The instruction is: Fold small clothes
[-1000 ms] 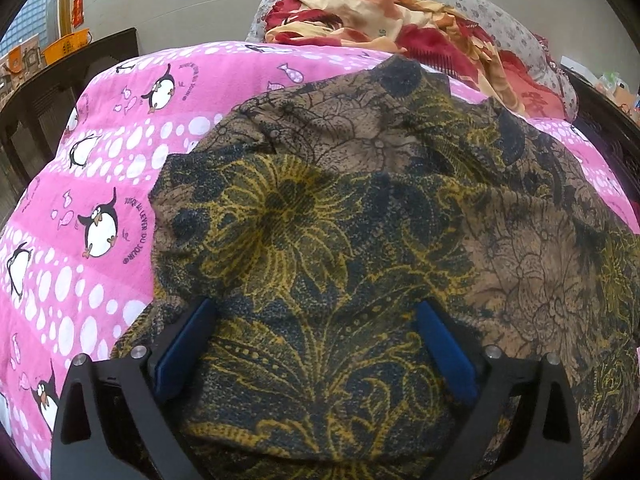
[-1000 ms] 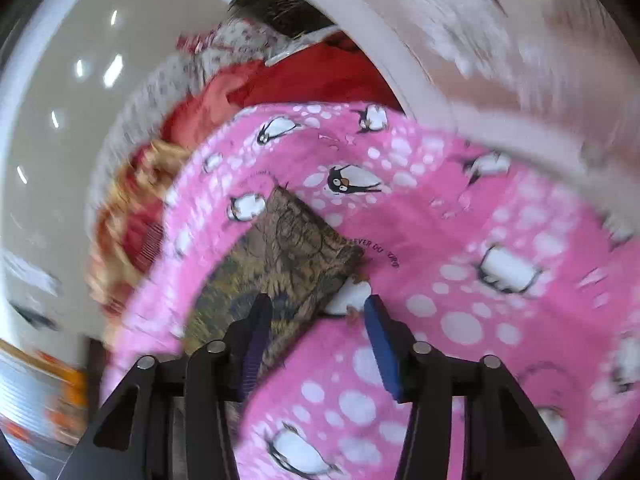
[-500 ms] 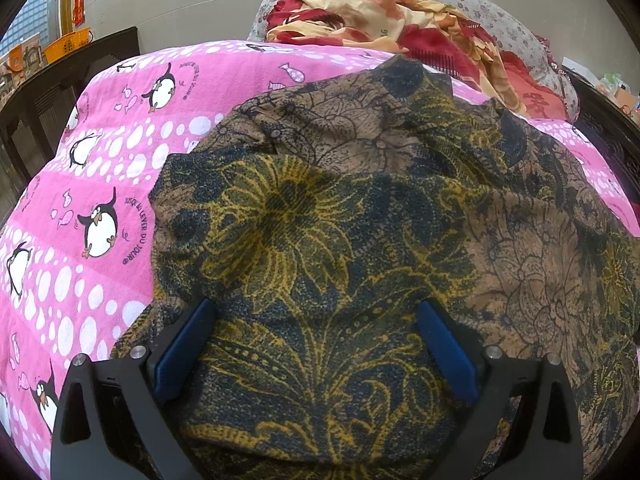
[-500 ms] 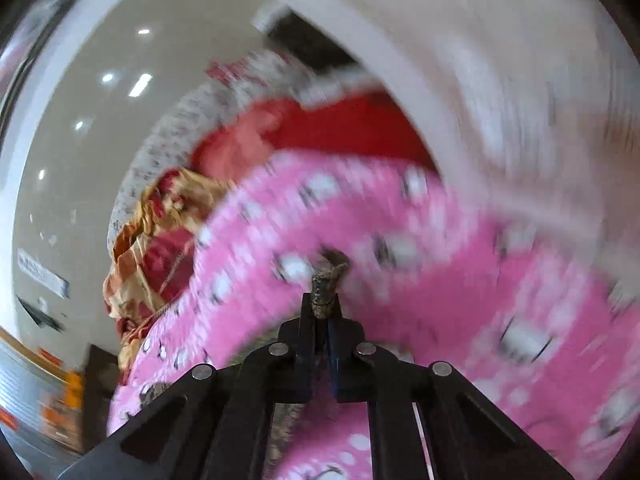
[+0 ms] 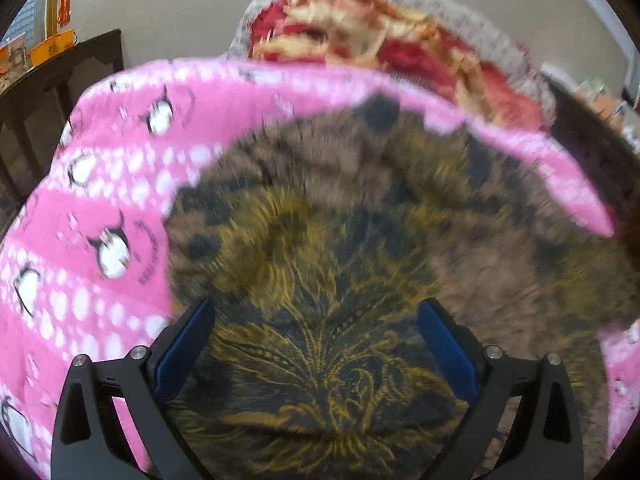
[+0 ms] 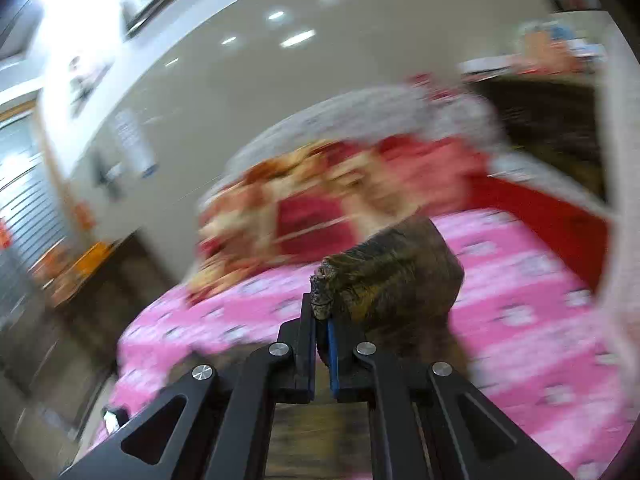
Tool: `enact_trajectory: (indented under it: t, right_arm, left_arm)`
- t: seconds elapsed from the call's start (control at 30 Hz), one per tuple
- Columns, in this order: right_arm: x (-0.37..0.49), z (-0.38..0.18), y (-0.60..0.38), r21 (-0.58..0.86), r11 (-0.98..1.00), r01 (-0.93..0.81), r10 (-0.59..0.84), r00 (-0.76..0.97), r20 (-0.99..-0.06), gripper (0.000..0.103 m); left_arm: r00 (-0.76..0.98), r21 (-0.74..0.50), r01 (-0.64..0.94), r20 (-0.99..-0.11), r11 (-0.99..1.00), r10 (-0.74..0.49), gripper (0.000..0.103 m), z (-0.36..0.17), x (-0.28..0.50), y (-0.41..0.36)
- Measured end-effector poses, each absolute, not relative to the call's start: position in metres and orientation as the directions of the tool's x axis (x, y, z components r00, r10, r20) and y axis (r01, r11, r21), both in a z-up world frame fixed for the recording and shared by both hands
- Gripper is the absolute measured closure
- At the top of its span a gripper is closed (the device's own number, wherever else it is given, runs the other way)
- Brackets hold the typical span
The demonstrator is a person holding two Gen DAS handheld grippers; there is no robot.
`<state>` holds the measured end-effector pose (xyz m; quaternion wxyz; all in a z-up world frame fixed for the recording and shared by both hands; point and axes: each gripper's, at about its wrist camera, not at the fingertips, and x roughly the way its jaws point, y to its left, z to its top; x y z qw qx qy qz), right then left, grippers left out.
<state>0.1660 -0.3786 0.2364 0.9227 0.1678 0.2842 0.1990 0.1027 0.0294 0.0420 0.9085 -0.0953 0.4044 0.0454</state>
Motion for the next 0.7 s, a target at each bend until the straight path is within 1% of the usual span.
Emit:
enact_trajectory:
  t: [0.1, 0.17, 0.23, 0.3, 0.37, 0.4, 0.43, 0.47, 0.5, 0.53, 0.6, 0.63, 0.7]
  right_arm:
    - [0.168, 0.189, -0.295, 0.462, 0.806, -0.369, 0.577, 0.663, -0.478, 0.097]
    - [0.163, 0.149, -0.239, 0.461, 0.783, -0.417, 0.619, 0.592, -0.516, 0.097]
    - [0.153, 0.097, -0.187, 0.436, 0.783, -0.444, 0.621, 0.508, -0.597, 0.097]
    - [0.139, 0.062, -0.158, 0.379, 0.801, -0.463, 0.584, 0.465, -0.665, 0.097]
    - [0.128, 0.034, -0.141, 0.313, 0.823, -0.474, 0.533, 0.452, -0.715, 0.096]
    - [0.124, 0.030, -0.139, 0.280, 0.834, -0.476, 0.511, 0.476, -0.715, 0.096]
    - [0.120, 0.033, -0.140, 0.267, 0.835, -0.482, 0.509, 0.490, -0.708, 0.091]
    - [0.119, 0.036, -0.140, 0.262, 0.833, -0.488, 0.508, 0.486, -0.711, 0.085]
    - [0.116, 0.042, -0.143, 0.248, 0.834, -0.493, 0.500, 0.484, -0.718, 0.063]
    - [0.110, 0.046, -0.148, 0.224, 0.839, -0.497, 0.485, 0.492, -0.723, 0.044]
    - [0.096, 0.052, -0.165, 0.133, 0.867, -0.480, 0.404, 0.521, -0.752, 0.032]
    - [0.086, 0.051, -0.179, 0.097, 0.878, -0.469, 0.368, 0.531, -0.763, 0.032]
    - [0.069, 0.047, -0.201, 0.120, 0.874, -0.471, 0.383, 0.517, -0.766, 0.032]
  left_arm:
    - [0.699, -0.197, -0.126, -0.713, 0.972, -0.054, 0.002, 0.062, 0.093, 0.044]
    - [0.711, -0.242, -0.129, -0.698, 0.962, -0.080, 0.002, 0.071, 0.086, 0.054]
    - [0.725, -0.291, -0.103, -0.677, 0.951, -0.129, 0.002, 0.077, 0.082, 0.060]
    - [0.721, -0.336, -0.063, -0.666, 0.940, -0.190, 0.002, 0.079, 0.081, 0.058]
    - [0.709, -0.372, 0.009, -0.652, 0.928, -0.268, 0.002, 0.078, 0.085, 0.048]
    - [0.697, -0.393, 0.050, -0.645, 0.918, -0.314, 0.002, 0.075, 0.089, 0.042]
    - [0.683, -0.412, 0.074, -0.643, 0.908, -0.347, 0.002, 0.072, 0.093, 0.036]
    - [0.665, -0.426, 0.098, -0.644, 0.899, -0.378, 0.002, 0.067, 0.098, 0.028]
    - [0.644, -0.440, 0.128, -0.645, 0.889, -0.412, 0.002, 0.061, 0.104, 0.019]
    - [0.621, -0.459, 0.157, -0.642, 0.875, -0.448, 0.002, 0.056, 0.110, 0.012]
    - [0.583, -0.468, 0.200, -0.650, 0.861, -0.488, 0.007, 0.048, 0.121, -0.003]
    - [0.575, -0.451, 0.228, -0.653, 0.863, -0.493, 0.007, 0.043, 0.126, -0.011]
    - [0.527, -0.467, 0.227, -0.679, 0.854, -0.512, 0.007, 0.027, 0.140, -0.019]
